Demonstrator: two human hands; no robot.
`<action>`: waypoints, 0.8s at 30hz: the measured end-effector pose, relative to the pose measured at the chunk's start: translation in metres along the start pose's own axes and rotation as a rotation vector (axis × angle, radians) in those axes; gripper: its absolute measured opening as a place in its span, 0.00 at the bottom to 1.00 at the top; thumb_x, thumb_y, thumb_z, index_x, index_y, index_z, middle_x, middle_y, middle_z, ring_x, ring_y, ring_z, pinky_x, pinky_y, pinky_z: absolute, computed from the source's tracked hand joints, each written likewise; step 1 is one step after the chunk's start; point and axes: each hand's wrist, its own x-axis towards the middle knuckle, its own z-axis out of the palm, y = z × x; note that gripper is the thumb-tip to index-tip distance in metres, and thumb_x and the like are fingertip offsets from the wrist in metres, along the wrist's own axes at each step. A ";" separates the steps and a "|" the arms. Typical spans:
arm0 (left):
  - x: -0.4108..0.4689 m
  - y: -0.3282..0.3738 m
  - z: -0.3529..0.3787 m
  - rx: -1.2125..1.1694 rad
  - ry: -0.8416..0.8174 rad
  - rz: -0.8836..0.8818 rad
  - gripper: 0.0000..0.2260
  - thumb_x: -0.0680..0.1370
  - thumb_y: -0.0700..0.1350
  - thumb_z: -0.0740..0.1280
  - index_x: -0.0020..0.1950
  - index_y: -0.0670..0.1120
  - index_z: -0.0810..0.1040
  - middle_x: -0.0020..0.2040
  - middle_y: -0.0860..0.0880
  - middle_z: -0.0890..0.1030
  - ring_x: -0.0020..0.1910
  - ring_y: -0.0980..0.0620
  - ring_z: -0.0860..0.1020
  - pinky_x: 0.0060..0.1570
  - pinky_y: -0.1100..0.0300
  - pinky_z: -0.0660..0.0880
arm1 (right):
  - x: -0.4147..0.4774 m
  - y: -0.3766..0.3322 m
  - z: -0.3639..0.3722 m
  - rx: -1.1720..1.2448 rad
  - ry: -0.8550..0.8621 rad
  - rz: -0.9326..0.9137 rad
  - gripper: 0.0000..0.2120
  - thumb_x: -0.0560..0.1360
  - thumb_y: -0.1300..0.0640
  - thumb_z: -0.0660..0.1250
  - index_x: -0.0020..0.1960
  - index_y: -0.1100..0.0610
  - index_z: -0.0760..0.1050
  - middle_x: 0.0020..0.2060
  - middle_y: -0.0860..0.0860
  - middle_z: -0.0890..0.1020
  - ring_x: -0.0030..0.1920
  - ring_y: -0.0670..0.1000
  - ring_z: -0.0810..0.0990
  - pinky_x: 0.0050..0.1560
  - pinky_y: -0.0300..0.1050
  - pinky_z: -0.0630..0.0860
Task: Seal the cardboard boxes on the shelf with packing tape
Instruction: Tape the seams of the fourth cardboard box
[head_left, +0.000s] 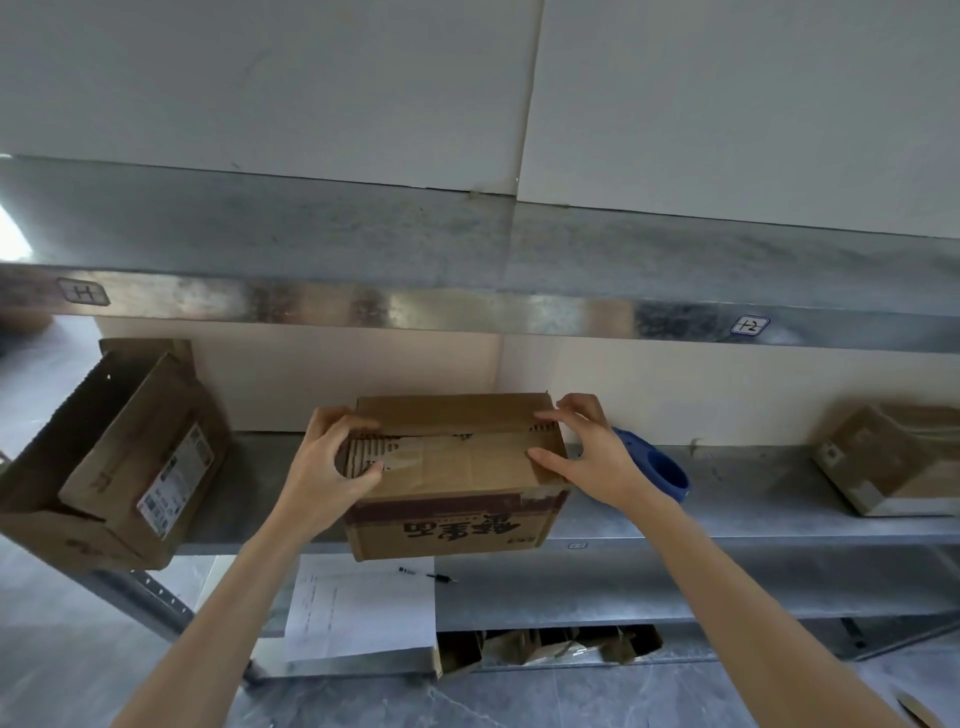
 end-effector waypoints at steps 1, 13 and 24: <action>-0.001 0.000 0.001 0.004 0.002 0.005 0.15 0.74 0.40 0.75 0.58 0.50 0.77 0.62 0.53 0.68 0.59 0.59 0.70 0.64 0.55 0.74 | 0.000 -0.001 0.001 0.007 -0.008 0.015 0.23 0.75 0.45 0.70 0.67 0.49 0.74 0.66 0.46 0.65 0.64 0.43 0.68 0.63 0.43 0.71; 0.005 0.010 0.032 0.010 0.081 0.002 0.18 0.75 0.48 0.73 0.64 0.55 0.74 0.64 0.56 0.69 0.62 0.57 0.70 0.61 0.58 0.71 | 0.001 -0.003 0.019 -0.007 0.049 -0.026 0.24 0.81 0.54 0.63 0.74 0.43 0.62 0.74 0.50 0.61 0.58 0.52 0.77 0.54 0.45 0.80; 0.013 0.024 0.057 0.045 0.066 -0.021 0.20 0.71 0.55 0.75 0.61 0.56 0.75 0.66 0.62 0.67 0.67 0.59 0.68 0.58 0.56 0.72 | 0.003 0.006 0.030 -0.125 0.106 -0.043 0.18 0.80 0.44 0.61 0.70 0.44 0.70 0.73 0.45 0.65 0.71 0.50 0.66 0.61 0.54 0.76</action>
